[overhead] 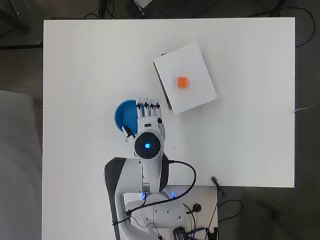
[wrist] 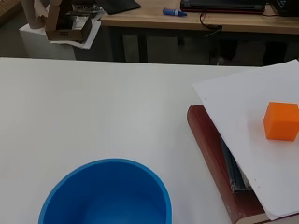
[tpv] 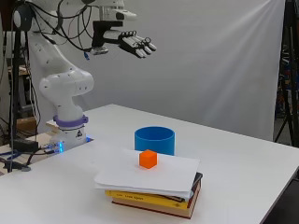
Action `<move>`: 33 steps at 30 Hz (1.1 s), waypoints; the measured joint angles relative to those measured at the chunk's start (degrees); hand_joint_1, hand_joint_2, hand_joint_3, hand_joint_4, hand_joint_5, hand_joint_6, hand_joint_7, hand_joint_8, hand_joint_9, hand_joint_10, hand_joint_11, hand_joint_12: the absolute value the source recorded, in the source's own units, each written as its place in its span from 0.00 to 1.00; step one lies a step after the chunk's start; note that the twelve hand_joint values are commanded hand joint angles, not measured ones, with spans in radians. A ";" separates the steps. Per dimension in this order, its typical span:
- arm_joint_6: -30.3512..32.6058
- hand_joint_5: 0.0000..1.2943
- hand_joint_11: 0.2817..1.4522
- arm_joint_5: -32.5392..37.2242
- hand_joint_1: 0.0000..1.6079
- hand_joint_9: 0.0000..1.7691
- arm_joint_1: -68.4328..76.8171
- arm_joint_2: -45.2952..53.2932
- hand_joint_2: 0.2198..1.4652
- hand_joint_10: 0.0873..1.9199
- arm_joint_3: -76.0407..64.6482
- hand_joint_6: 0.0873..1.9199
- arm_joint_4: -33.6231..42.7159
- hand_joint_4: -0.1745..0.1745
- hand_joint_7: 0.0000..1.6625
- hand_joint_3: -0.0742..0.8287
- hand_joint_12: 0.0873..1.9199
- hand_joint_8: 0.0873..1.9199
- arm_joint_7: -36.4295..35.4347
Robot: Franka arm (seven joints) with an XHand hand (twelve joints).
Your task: Teleoperate dual arm-hand system to pick and place objects
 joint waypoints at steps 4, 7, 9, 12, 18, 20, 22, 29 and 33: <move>-3.19 0.24 0.16 -0.83 0.19 0.30 -0.05 -0.47 0.62 0.00 -0.97 0.00 3.82 0.59 0.24 0.08 0.00 0.00 -1.63; -2.80 0.26 0.16 -2.33 0.20 0.30 -0.15 -0.63 0.65 0.00 -0.80 0.00 3.68 0.62 0.24 0.09 0.00 0.00 -1.79; -2.42 0.29 0.17 -2.55 0.24 0.31 -0.24 -0.18 0.68 0.00 -0.74 0.00 2.77 0.66 0.25 0.09 0.00 0.00 -1.12; -0.21 0.16 0.21 -0.88 0.27 0.32 -0.50 1.65 0.69 0.00 -1.86 0.00 2.73 0.61 0.21 0.09 0.00 0.00 0.79; 4.97 0.50 0.45 -0.51 0.62 0.61 -0.86 7.17 0.81 0.87 -3.08 0.73 4.92 0.98 0.50 0.07 0.72 0.72 4.48; 5.59 0.16 0.37 -0.97 0.81 0.41 -0.84 7.29 0.77 0.56 -3.10 0.26 4.59 0.93 0.18 0.05 0.34 0.22 2.95; 7.12 0.14 0.47 -1.53 0.52 0.56 -0.68 6.96 0.77 0.77 -2.97 0.04 3.96 0.84 0.38 0.07 0.69 0.32 1.80; 7.21 0.06 0.13 -0.04 0.32 0.14 -0.46 8.84 0.65 0.11 -4.04 0.05 6.41 0.79 0.07 0.08 0.08 0.07 -0.95; 10.26 0.02 0.12 -0.31 0.25 0.13 -0.49 11.68 0.62 0.00 -3.37 0.00 6.56 0.79 0.04 0.08 0.00 0.00 1.22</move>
